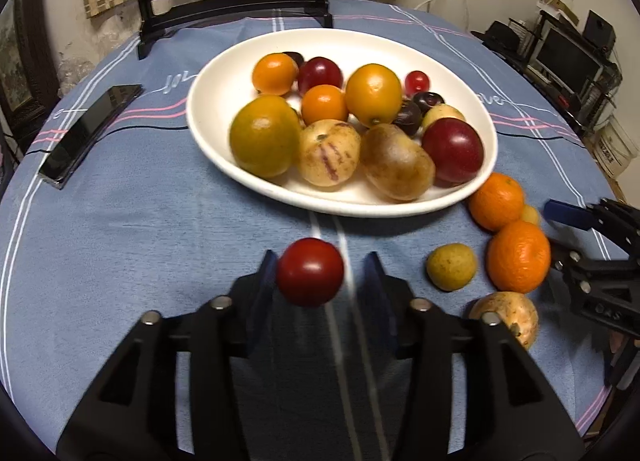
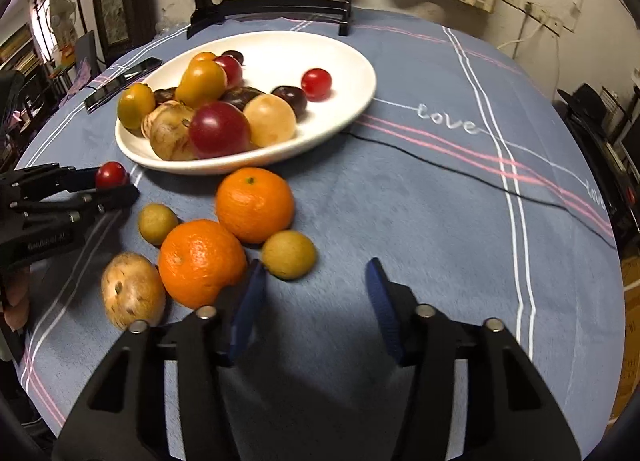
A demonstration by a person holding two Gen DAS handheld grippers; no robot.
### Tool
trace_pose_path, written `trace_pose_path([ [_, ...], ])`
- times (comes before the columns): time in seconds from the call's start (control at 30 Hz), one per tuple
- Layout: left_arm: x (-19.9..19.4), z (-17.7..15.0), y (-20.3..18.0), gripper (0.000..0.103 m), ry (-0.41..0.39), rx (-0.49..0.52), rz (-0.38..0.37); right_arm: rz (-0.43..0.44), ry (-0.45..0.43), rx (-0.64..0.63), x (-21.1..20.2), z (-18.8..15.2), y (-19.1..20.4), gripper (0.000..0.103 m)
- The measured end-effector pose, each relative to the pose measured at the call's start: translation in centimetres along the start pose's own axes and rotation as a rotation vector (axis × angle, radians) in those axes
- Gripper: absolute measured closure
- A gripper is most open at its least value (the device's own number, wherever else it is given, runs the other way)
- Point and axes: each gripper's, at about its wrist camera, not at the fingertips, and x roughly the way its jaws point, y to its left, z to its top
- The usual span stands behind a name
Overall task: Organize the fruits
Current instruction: 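Grasp a red tomato with the left tool while the right tool grasps a small yellow fruit, then carry the red tomato and yellow fruit onto the plate and open both tools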
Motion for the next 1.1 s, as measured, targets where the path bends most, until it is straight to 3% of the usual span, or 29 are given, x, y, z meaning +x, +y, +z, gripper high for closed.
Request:
trace_pose_path([
  [0.07,0.1,0.1,-0.3,0.047,0.003,0.012,0.002,0.006,-0.003,-0.015,0.1,0.4,0.4,0.062],
  [0.2,0.2,0.1,-0.6,0.028,0.010,0.020,-0.044,0.019,-0.005,-0.038,0.4,0.7,1.0,0.072],
  [0.4,0.3,0.0,-1.1,0.025,0.014,0.033,-0.045,0.017,-0.030,-0.010,0.5,0.5,0.9,0.075],
  [0.67,0.0,0.0,-0.4,0.038,0.001,0.000,-0.032,0.047,-0.034,0.036,0.4,0.3,0.3,0.075],
  [0.83,-0.3,0.0,-0.1,0.038,0.003,-0.005,-0.028,0.033,-0.020,0.024,0.9,0.6,0.5,0.075],
  [0.87,-0.3,0.0,0.0,0.041,-0.001,-0.006,-0.028,0.033,-0.017,0.026,0.9,0.7,0.5,0.075],
  [0.9,-0.3,0.0,0.1,0.054,-0.002,0.000,-0.031,0.036,-0.015,0.029,1.0,0.7,0.4,0.075],
  [0.97,-0.1,0.2,0.4,0.066,-0.005,0.009,-0.007,0.043,-0.014,0.035,1.0,0.7,0.3,0.075],
  [1.1,0.2,0.5,0.9,0.071,-0.007,0.000,-0.004,0.040,-0.015,0.040,1.0,0.7,0.3,0.075],
])
